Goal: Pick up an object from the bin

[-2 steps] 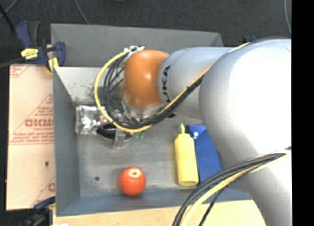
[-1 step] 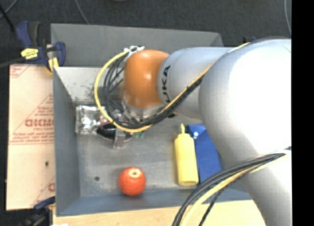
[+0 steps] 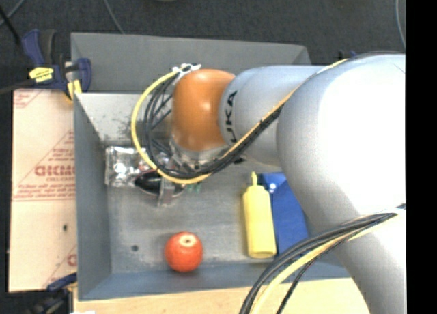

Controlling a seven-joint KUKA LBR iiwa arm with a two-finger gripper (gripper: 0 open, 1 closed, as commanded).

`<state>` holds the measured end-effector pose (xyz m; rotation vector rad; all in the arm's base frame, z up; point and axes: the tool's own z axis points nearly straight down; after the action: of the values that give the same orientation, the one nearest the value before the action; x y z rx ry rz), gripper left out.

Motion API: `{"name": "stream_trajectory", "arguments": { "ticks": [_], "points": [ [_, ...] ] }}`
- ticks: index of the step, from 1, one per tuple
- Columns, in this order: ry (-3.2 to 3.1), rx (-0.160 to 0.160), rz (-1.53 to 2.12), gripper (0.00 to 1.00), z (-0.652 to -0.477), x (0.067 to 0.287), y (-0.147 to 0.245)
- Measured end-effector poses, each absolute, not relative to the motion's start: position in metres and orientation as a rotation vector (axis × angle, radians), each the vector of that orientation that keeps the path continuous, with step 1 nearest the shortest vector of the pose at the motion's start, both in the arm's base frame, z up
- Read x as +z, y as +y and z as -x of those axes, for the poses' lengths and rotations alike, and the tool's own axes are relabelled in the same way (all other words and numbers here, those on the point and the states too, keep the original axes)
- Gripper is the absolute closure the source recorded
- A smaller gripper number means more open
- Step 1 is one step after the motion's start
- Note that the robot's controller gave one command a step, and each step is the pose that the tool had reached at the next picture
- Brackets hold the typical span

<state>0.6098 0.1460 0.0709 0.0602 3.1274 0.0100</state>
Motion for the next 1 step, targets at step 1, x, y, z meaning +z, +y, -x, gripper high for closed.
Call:
{"name": "stream_trajectory", "arguments": {
  "ticks": [1],
  "points": [
    [3.127,0.010,-0.060,1.00,-0.6098,0.0709,0.1460]
  ]
}}
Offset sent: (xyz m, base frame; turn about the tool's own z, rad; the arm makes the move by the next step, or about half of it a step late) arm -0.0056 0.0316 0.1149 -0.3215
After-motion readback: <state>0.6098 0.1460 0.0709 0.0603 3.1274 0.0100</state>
